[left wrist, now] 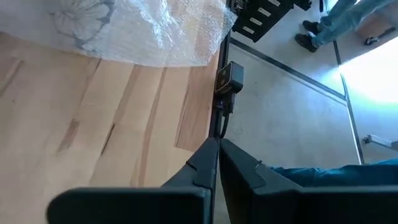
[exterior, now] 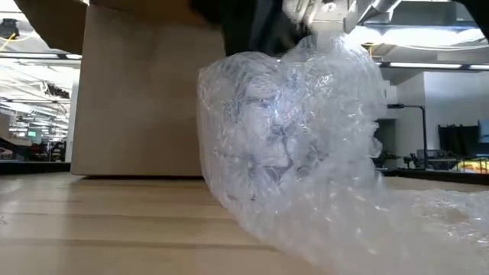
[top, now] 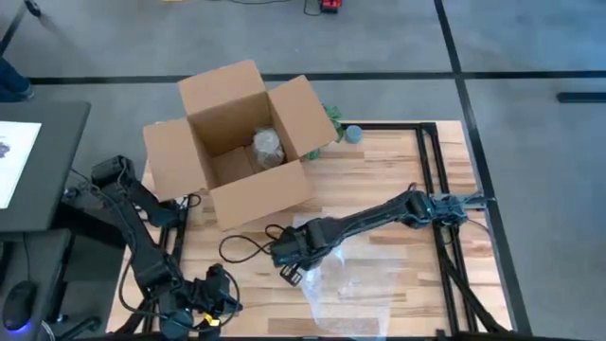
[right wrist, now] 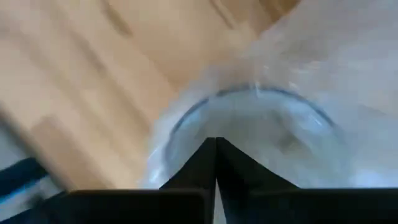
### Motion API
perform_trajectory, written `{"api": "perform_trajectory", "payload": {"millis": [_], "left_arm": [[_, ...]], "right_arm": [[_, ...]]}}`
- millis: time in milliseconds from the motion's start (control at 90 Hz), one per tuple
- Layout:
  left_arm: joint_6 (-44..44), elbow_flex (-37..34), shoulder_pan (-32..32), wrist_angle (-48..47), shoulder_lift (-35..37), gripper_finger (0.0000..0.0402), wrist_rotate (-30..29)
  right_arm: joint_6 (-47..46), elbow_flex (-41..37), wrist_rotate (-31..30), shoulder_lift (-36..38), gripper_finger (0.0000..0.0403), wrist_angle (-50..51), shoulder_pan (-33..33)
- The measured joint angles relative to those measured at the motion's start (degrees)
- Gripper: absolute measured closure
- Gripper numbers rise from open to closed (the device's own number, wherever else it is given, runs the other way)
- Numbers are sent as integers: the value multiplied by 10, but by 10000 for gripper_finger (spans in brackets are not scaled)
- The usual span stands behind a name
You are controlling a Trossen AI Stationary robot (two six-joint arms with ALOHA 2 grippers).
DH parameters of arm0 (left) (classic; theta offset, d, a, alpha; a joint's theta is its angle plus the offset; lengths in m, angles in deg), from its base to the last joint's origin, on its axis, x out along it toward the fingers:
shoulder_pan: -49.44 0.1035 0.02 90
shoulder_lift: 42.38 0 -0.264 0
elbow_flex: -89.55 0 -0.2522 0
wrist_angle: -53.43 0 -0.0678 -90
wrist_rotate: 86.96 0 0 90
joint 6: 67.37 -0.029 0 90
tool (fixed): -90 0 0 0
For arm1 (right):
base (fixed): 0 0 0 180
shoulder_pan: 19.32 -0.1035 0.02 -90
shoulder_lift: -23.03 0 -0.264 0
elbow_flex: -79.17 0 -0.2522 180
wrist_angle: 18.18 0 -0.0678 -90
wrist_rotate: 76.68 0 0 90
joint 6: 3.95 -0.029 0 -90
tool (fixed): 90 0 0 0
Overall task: Wrap mug
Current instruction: Wrap the blue mug with the bubble wrap
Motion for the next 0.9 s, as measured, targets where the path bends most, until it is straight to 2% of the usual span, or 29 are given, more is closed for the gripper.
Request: {"api": "perform_trajectory", "payload": {"millis": [111, 200, 300, 378, 556, 733, 900], "left_arm": [[0, 0, 0, -1, 0, 402, 0], [0, 0, 0, -1, 0, 402, 0], [-1, 0, 0, -2, 0, 402, 0], [-1, 0, 0, -2, 0, 402, 0], [-1, 0, 1, -2, 0, 402, -1], [-1, 0, 1, -2, 0, 402, 0], [-1, 0, 1, -2, 0, 402, 0]], "right_arm": [[-1, 21, -6, 16, 403, 15, -4], [-27, 25, -44, 31, 403, 31, -9], [-78, 26, -90, 40, 403, 91, -13], [-107, 12, -102, 32, 403, 117, -15], [-106, -28, -80, 4, 403, 49, -15], [-108, -30, -80, -39, 403, 58, -15], [-84, -28, -62, -62, 403, 25, -14]]}}
